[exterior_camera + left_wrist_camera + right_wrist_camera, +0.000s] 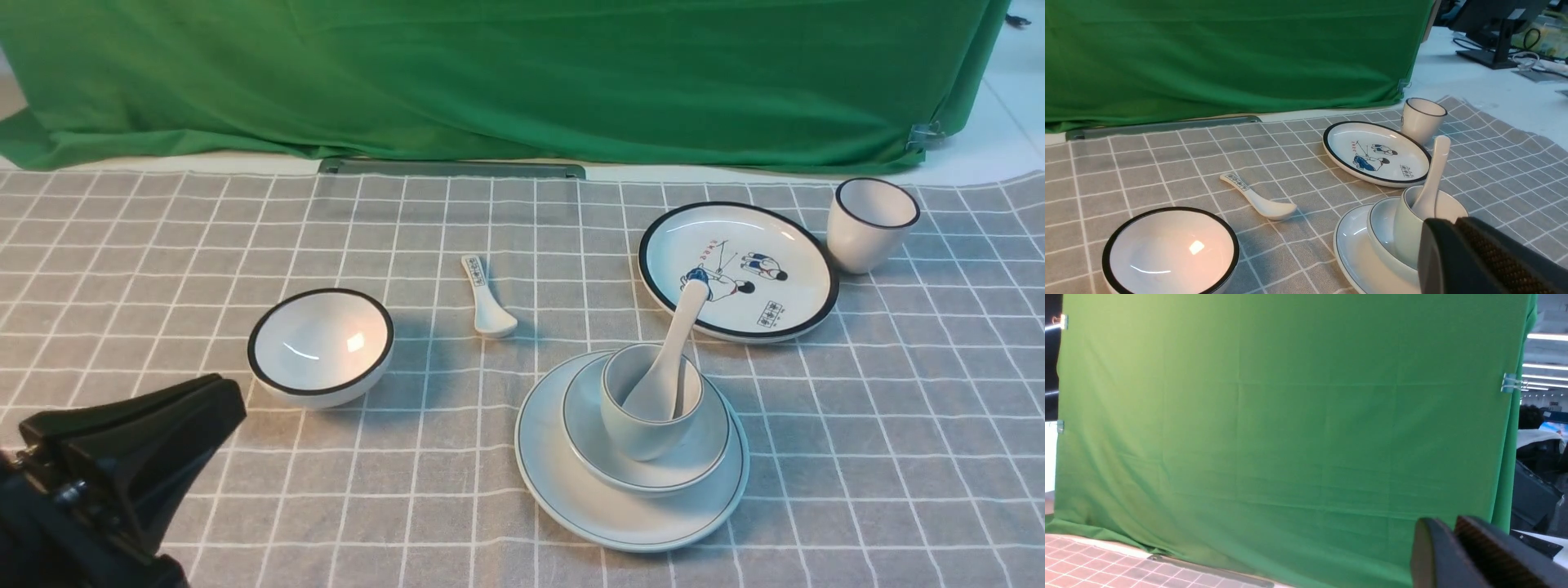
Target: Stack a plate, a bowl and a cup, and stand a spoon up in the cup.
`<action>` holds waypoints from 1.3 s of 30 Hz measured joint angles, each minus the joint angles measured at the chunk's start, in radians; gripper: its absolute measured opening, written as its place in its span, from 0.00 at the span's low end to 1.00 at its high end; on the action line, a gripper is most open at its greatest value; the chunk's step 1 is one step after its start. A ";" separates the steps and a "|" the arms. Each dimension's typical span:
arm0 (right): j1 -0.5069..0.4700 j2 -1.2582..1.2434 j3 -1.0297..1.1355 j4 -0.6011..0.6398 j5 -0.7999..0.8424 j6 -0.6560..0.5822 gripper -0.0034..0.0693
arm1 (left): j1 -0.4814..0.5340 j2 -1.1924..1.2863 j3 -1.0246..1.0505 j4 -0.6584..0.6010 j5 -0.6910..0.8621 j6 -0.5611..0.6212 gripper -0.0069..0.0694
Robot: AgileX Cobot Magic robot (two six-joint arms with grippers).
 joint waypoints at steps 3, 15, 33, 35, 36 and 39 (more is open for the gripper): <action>0.000 0.000 0.000 0.000 0.000 0.000 0.21 | 0.000 0.000 0.001 0.000 0.000 0.000 0.11; 0.000 0.000 0.000 -0.001 0.000 0.001 0.24 | 0.000 -0.002 0.004 0.008 -0.003 0.013 0.11; 0.000 0.000 0.000 -0.001 0.000 0.001 0.26 | 0.572 -0.474 0.325 -0.318 0.036 0.411 0.11; 0.000 0.000 0.000 -0.001 0.001 0.002 0.27 | 0.582 -0.474 0.325 -0.315 0.055 0.411 0.11; 0.000 0.000 0.000 -0.001 0.001 0.008 0.27 | 0.577 -0.474 0.326 -0.310 0.083 0.411 0.11; 0.000 0.000 0.000 -0.001 0.002 0.008 0.28 | 0.560 -0.474 0.326 -0.304 0.120 0.411 0.11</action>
